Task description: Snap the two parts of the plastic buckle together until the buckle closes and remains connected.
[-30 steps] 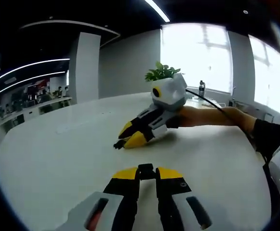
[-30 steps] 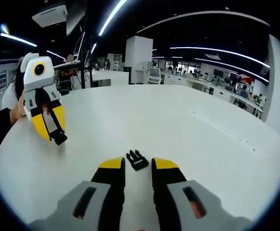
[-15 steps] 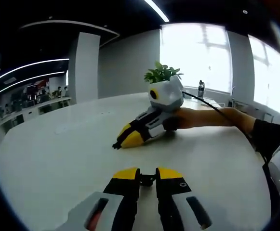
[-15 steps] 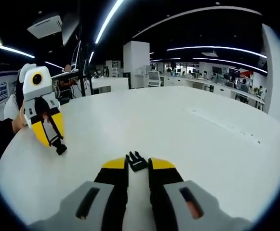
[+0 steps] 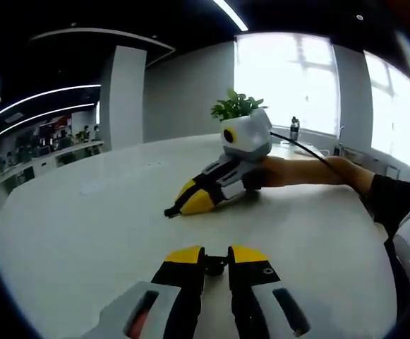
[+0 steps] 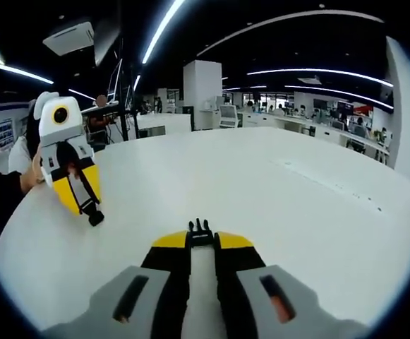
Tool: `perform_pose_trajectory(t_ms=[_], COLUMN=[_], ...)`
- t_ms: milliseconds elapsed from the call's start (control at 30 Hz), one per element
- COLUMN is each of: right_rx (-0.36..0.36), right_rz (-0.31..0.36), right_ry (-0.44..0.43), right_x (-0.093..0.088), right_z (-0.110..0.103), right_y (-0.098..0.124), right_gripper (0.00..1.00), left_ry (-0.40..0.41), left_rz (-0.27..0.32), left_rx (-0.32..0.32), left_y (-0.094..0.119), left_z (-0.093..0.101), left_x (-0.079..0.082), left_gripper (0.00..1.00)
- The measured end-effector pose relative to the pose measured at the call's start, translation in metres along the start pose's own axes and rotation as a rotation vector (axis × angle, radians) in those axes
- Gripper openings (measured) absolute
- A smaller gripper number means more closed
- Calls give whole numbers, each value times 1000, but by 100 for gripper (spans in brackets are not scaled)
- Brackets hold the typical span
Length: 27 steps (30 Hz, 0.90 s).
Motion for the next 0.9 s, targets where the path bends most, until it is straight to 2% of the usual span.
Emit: perform_pose_trajectory(t_ms=[200,500,900], right_rx=[4,3,54], right_rz=[22,79,106], right_ry=[14,8,49], right_x=[8,21,31], right_z=[-8,-23,-64], right_y=[11,36,61], right_gripper=[13,13,13], left_ry=[0,-39,-90], left_rz=[-6,-64,-95], left_rx=[-2,9,17], left_y=[1,5,9], left_z=[1,0,-4], left_x=[-1,-15,-15], left_gripper=[13,12,12])
Point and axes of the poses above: the point that each gripper's makers call its tool centre point, and the gripper's own axes: y roughly backward along the fingers, z roughly to its right, x roughly out of its top, the point moved 8 cm from there along y, roughly backward along the fingers, and after that the axes turned 15 degrees about y, right-handed, at the moved point
